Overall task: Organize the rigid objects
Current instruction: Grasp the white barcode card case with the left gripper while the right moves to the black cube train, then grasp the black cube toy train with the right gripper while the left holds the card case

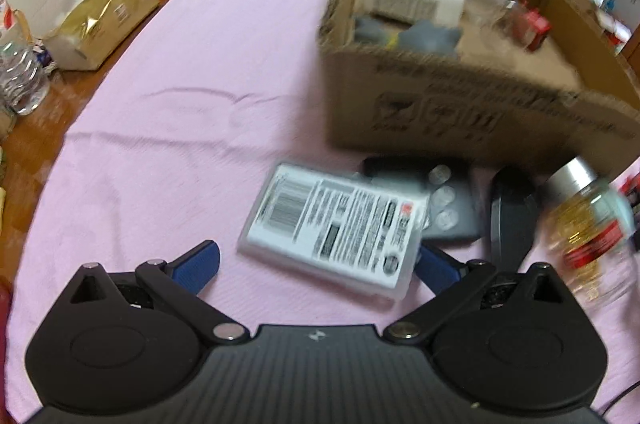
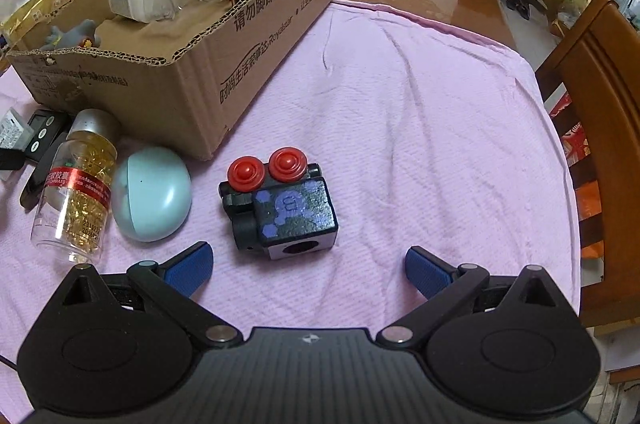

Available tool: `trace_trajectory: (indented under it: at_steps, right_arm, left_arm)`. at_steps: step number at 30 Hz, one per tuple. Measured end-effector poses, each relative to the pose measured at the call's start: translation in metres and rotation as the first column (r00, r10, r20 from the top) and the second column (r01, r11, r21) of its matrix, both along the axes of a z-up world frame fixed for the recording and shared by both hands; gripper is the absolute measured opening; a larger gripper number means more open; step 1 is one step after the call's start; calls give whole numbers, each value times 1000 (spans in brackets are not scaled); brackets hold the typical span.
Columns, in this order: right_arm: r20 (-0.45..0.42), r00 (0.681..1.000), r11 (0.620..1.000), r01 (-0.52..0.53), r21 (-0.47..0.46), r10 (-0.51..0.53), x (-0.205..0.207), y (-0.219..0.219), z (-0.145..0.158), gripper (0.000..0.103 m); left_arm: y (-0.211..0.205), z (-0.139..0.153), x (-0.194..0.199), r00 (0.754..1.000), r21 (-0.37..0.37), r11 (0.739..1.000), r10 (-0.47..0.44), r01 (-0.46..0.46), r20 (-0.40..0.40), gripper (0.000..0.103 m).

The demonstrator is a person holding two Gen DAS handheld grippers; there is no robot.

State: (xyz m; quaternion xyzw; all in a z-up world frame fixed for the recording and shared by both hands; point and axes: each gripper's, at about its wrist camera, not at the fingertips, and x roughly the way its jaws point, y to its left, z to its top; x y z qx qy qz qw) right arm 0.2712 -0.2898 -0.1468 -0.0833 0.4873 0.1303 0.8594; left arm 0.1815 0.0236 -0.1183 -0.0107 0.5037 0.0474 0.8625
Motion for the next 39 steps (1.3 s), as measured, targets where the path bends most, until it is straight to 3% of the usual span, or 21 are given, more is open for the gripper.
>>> trace_trajectory:
  at_steps: [4,10,16,20,33,35,37,39]
  right_arm:
    - [9,1000,1000,6,2,-6,-2,0,0,103]
    - [12,1000,1000,10,2,-10,-4,0,0,103]
    - [2,1000,1000,5,0,-5,-1,1,0,103]
    - [-6,1000,1000,-4,-3,4,0,3,1,103]
    - [10,998,998,-56,-17,56,-6,12,1,103]
    - [8,996,996,-92,-14,92,-5,14,2,103]
    - [9,992,992,-126,-6,127,-3,15,2,101]
    - [19,987,987,-159,3,159,0,15,3,93]
  left_arm:
    - [7,-1,3,999,-6,999,-36,36,0,103]
    - [3,1,8,987,42,986,-161,161,10,102]
    - [9,0,15,973,-19,973,-232,232,-3,101]
    - [10,4,14,965,-21,965,-260,260,12,90]
    - [5,10,-33,972,-66,972,-229,225,-56,90]
    - [0,9,-40,973,-37,974,-225,223,-55,91]
    - [-5,7,-41,975,-16,976,-218,217,-51,93]
    - [-5,7,-40,979,-26,980,-199,198,-53,94]
